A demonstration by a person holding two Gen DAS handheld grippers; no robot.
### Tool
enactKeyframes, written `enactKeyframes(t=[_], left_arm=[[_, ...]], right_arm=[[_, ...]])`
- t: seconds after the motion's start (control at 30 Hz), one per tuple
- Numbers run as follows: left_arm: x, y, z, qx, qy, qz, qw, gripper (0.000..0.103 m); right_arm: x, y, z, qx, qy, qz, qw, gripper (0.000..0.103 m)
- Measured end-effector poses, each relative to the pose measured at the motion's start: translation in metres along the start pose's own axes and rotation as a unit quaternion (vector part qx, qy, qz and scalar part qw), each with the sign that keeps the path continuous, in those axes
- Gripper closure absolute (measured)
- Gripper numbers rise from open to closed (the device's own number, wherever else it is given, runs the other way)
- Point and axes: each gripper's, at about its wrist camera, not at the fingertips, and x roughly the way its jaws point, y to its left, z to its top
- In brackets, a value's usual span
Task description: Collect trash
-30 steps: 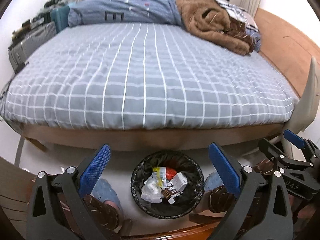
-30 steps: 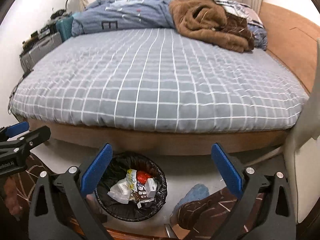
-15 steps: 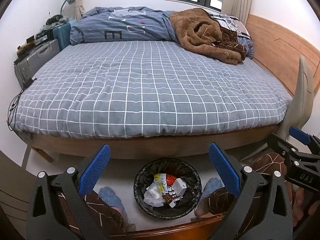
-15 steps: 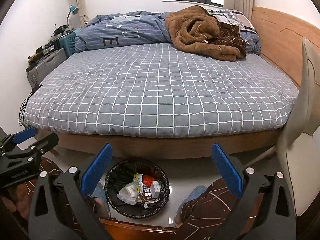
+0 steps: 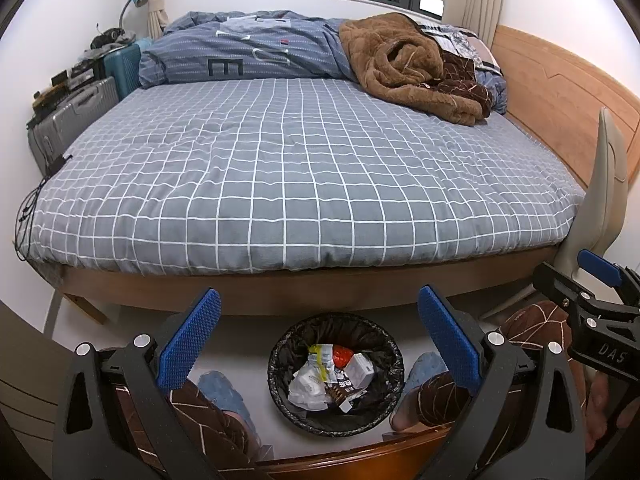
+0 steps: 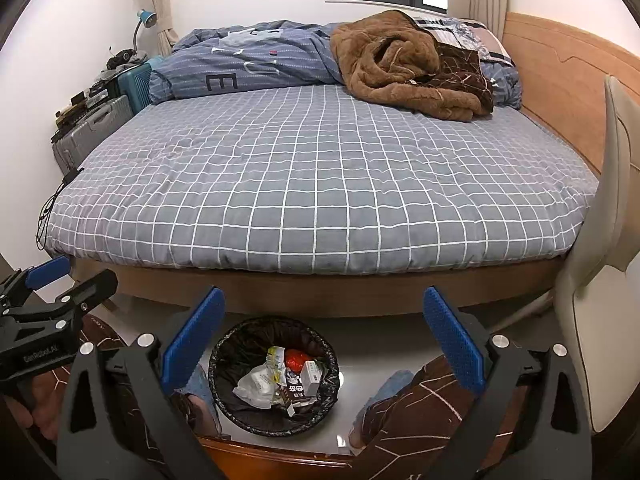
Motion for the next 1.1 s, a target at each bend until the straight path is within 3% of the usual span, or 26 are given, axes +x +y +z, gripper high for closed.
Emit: enactKeyframes(t=[1.1], left_arm=[[0.004, 0.0053, -0.0003, 0.001, 0.011, 0.011, 0.9999, 0.006]], right_arm=[[0.0033, 0.0003, -0.0008, 0.0, 0.001, 0.0, 1.0, 0.008]])
